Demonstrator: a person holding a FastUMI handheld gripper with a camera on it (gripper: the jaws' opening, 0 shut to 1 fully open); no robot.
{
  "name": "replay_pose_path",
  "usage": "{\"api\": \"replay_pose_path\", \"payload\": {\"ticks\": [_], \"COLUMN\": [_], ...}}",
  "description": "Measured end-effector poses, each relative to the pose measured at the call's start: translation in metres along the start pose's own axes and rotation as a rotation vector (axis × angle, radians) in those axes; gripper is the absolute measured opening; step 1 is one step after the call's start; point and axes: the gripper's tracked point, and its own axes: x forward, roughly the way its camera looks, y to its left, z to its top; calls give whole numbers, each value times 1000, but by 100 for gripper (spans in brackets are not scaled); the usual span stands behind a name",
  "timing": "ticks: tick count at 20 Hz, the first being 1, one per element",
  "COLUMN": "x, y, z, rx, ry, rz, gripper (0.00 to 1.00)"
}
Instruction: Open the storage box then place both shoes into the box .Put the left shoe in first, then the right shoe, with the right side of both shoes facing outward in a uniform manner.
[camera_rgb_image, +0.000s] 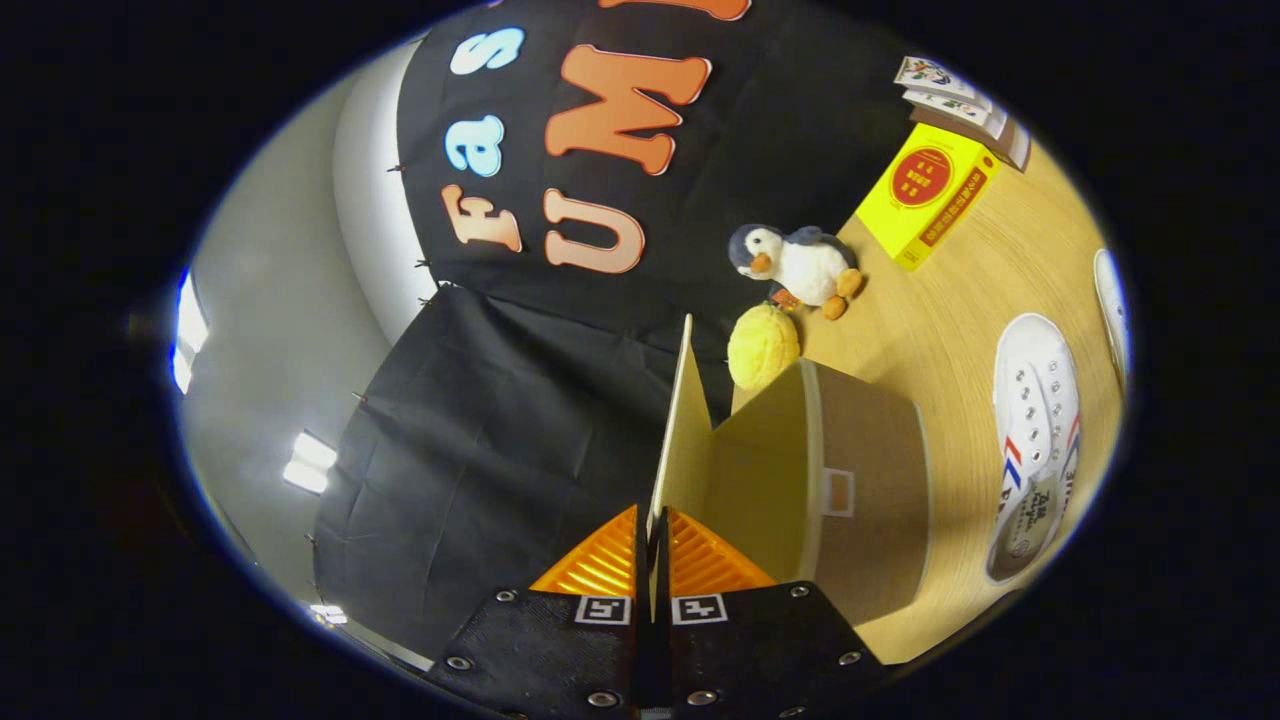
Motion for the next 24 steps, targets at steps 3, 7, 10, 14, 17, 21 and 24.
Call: {"api": "replay_pose_path", "payload": {"ticks": [3,7,10,14,17,21,24], "x": [27,69,95,123,127,114,87], "y": [39,69,83,89,80,54,21], "z": [-13,-43,-72,-94,-115,-105,-85], "rx": [-11,-76,-123,-205,-252,-318,-384], "ry": [4,44,75,66,112,74,32], "rz": [37,29,18,-37,-79,-178,-282], "gripper": [2,2,3,9,40,96,98]}}
